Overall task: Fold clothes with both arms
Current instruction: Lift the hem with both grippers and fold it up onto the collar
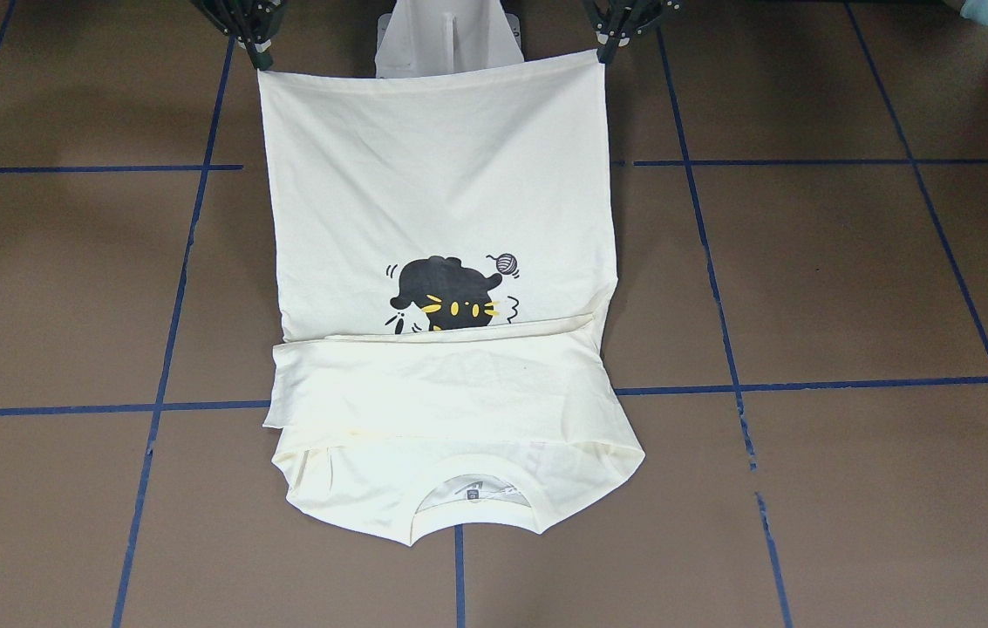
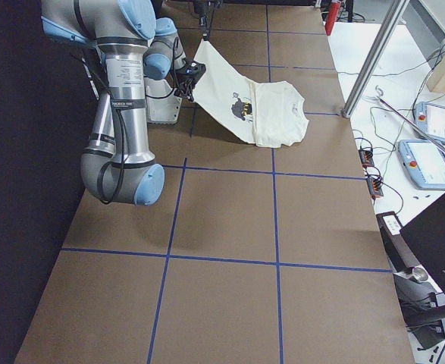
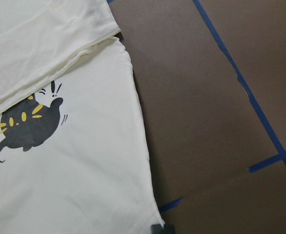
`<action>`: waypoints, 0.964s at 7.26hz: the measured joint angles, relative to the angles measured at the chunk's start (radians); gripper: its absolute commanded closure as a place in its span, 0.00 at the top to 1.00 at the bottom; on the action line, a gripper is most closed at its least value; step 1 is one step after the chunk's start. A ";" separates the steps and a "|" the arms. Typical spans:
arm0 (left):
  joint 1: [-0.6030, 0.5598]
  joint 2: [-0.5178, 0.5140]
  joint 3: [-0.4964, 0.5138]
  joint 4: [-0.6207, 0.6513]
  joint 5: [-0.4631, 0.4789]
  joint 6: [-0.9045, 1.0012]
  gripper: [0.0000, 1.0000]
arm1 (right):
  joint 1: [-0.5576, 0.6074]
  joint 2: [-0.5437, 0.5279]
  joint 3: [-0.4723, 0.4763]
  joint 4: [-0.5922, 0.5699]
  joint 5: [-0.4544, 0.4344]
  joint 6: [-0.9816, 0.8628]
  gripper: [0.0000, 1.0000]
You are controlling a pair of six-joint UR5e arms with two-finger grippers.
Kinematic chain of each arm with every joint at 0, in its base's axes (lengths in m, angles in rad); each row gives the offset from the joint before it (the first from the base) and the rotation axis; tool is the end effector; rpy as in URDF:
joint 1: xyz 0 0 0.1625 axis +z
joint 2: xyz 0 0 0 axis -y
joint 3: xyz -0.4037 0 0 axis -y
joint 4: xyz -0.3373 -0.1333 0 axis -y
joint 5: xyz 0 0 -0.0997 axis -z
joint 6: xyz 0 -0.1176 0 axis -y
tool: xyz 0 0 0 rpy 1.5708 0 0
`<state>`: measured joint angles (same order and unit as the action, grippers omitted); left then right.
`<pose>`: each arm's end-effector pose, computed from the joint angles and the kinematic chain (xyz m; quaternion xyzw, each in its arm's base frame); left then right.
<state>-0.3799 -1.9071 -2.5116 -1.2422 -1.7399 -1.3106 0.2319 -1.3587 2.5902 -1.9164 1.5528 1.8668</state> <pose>0.3138 -0.2475 0.2073 0.0718 0.4556 -0.0145 0.8872 -0.3109 -0.2125 0.2362 -0.0056 -0.4286 0.2394 0.8712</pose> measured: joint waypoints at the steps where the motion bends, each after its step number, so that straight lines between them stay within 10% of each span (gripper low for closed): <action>1: -0.058 -0.024 0.035 0.008 -0.003 0.075 0.00 | 0.064 0.098 -0.040 -0.069 0.021 -0.058 0.00; 4: -0.252 -0.142 0.238 0.005 -0.009 0.251 0.00 | 0.314 0.241 -0.231 -0.095 0.108 -0.239 0.00; 7: -0.366 -0.274 0.486 -0.081 -0.009 0.312 0.00 | 0.497 0.337 -0.561 0.125 0.173 -0.323 0.00</action>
<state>-0.7463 -2.1808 -2.0257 -1.3234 -1.7485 -0.9989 0.7289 -1.0213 2.0294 -1.7915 1.7260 1.5434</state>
